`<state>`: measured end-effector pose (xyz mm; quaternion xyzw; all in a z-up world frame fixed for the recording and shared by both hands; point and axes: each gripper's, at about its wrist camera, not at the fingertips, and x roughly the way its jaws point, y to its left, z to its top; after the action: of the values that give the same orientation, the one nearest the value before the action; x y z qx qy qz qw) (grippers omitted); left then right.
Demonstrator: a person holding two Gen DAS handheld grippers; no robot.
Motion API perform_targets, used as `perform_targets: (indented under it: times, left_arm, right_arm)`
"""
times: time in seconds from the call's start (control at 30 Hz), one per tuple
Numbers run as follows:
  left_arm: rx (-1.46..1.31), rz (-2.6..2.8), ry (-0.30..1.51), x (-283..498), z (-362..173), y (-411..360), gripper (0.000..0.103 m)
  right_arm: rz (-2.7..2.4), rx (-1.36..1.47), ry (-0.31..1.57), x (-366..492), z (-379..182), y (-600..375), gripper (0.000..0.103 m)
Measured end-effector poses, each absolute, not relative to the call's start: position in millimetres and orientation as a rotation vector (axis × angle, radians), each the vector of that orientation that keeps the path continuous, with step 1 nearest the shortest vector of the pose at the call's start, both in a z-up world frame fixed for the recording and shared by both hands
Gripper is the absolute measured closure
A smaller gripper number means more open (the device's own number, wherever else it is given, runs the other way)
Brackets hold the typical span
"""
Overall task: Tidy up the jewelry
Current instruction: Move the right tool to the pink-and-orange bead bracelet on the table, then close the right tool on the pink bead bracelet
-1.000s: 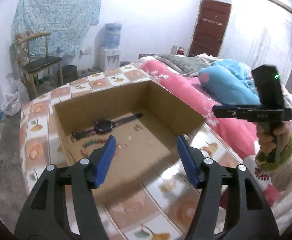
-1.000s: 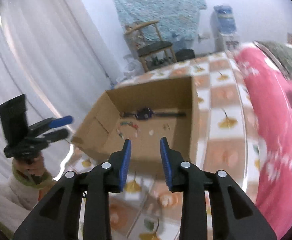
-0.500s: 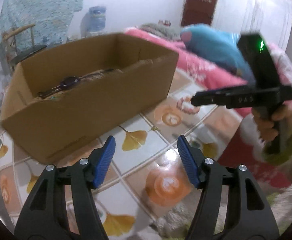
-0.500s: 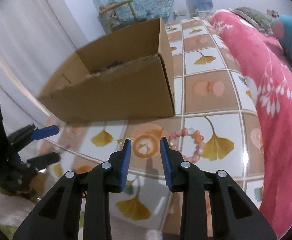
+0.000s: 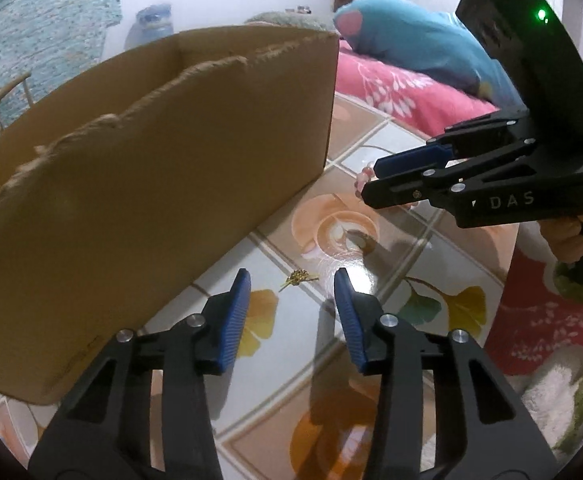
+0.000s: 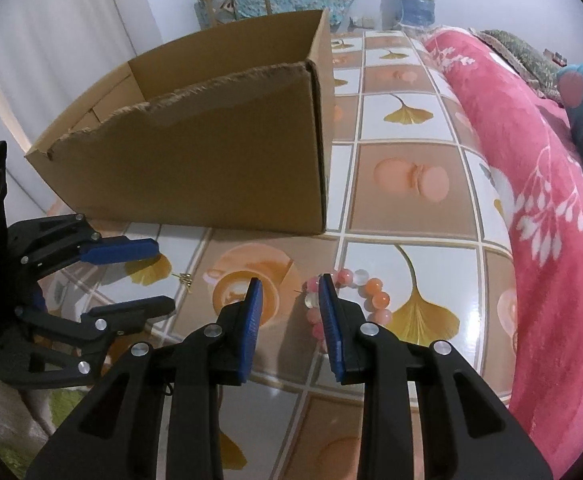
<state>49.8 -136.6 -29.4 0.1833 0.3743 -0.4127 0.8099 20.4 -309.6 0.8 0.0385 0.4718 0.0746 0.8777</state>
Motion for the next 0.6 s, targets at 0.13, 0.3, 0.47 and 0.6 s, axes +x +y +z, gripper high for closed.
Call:
perform_targets:
  times: [0.13,0.3,0.47,0.6]
  left_arm:
    - [0.42,-0.886,0.809,51,-34,-143,0.065]
    - [0.427,-0.887,0.81,55,-34,-146,0.079]
    - [0.444,-0.903,0.807,55,-34,-148,0.089]
    - [0.451,-0.914,0.806,54,-33,-148,0.099]
  right_arm:
    - [0.161,0.078,0.997,22,-3,-309,0.075]
    - [0.16,0.081,1.009,25,-7,-311,0.08]
    - [0.156,0.092,1.022,25,-11,-313,0.084]
    - [0.149,0.103,1.021,26,-12,-316,0.088]
